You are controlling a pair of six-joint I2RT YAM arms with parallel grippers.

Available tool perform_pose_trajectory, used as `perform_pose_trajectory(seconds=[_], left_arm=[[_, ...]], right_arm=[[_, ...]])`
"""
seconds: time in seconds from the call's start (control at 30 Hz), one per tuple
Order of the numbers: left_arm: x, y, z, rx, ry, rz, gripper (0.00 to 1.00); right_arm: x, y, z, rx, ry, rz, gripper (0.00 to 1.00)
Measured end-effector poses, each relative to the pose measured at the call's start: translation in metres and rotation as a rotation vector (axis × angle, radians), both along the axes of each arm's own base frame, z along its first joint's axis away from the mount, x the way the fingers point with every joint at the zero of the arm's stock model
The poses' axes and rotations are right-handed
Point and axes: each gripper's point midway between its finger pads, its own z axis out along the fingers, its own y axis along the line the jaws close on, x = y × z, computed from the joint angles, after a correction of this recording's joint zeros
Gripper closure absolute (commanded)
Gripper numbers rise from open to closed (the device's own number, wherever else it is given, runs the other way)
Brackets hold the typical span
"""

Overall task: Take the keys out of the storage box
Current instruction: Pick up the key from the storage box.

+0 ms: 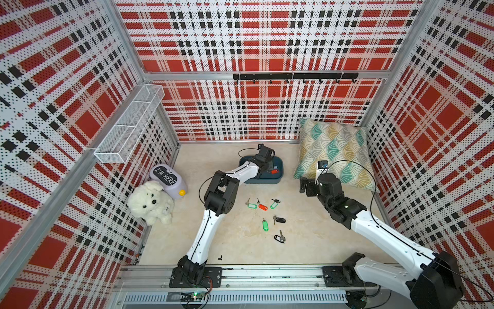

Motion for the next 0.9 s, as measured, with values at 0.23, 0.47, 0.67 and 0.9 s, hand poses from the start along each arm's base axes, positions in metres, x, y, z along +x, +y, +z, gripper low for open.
perform_pose_trajectory(seconds=[0.23, 0.47, 0.67, 0.9], left_arm=[[0.004, -0.005, -0.001, -0.006, 0.002, -0.007, 0.79], [-0.001, -0.009, -0.004, 0.005, 0.013, -0.019, 0.94], [-0.003, -0.011, -0.001, 0.018, 0.007, -0.029, 1.00], [-0.012, -0.010, 0.043, 0.031, -0.059, -0.030, 1.00]], right_arm=[[-0.002, 0.000, -0.005, -0.003, 0.009, 0.003, 0.00], [-0.002, -0.001, -0.002, 0.007, -0.004, 0.002, 0.00], [-0.004, -0.002, -0.004, 0.007, -0.003, 0.001, 0.00], [-0.005, -0.002, -0.002, 0.013, -0.011, 0.001, 0.00]])
